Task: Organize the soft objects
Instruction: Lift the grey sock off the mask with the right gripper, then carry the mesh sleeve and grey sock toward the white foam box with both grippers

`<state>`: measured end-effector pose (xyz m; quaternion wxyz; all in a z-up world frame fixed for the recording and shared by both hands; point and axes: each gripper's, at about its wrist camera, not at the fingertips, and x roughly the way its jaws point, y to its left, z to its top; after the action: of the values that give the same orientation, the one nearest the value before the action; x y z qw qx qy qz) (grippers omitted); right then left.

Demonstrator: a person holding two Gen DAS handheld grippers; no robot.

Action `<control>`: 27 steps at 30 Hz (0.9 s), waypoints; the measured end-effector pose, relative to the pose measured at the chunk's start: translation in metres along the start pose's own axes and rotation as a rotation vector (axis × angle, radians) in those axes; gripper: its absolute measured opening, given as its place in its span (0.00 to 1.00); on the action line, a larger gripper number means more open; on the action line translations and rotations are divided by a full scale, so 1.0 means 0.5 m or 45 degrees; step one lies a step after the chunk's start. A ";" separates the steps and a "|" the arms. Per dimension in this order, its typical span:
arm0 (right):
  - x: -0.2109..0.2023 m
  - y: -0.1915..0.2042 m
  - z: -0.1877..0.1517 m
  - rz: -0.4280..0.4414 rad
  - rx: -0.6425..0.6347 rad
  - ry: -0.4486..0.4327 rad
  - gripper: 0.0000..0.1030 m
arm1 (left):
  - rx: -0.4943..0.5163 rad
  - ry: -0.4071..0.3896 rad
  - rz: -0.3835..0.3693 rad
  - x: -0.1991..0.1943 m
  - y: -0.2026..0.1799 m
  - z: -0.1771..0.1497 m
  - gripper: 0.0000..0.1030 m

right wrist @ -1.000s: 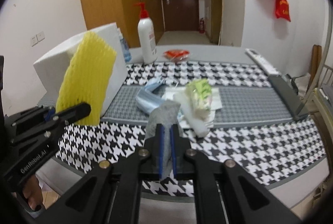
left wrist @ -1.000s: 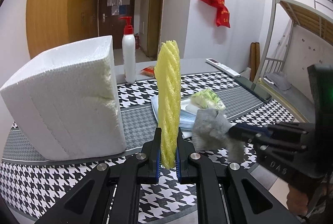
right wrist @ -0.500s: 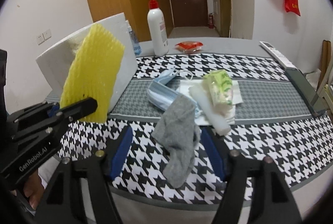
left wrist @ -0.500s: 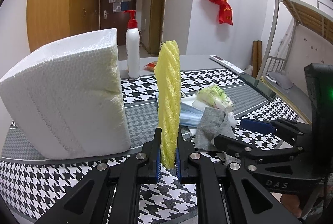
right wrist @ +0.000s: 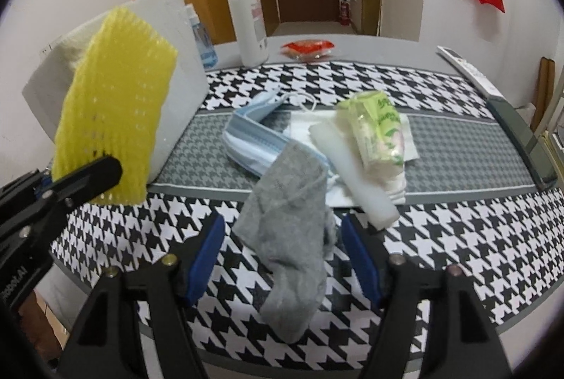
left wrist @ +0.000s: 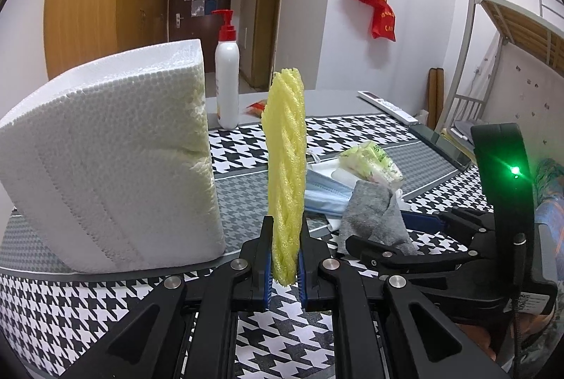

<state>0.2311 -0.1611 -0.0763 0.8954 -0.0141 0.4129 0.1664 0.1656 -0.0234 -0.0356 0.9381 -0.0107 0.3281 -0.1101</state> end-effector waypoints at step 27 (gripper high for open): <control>-0.062 -0.017 0.006 -0.038 0.059 -0.061 0.17 | 0.012 -0.020 -0.001 -0.020 -0.009 0.001 0.11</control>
<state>0.2170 -0.1778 -0.0523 0.9074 0.0044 0.3949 0.1437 0.1573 -0.0257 -0.0287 0.9406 -0.0073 0.3203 -0.1121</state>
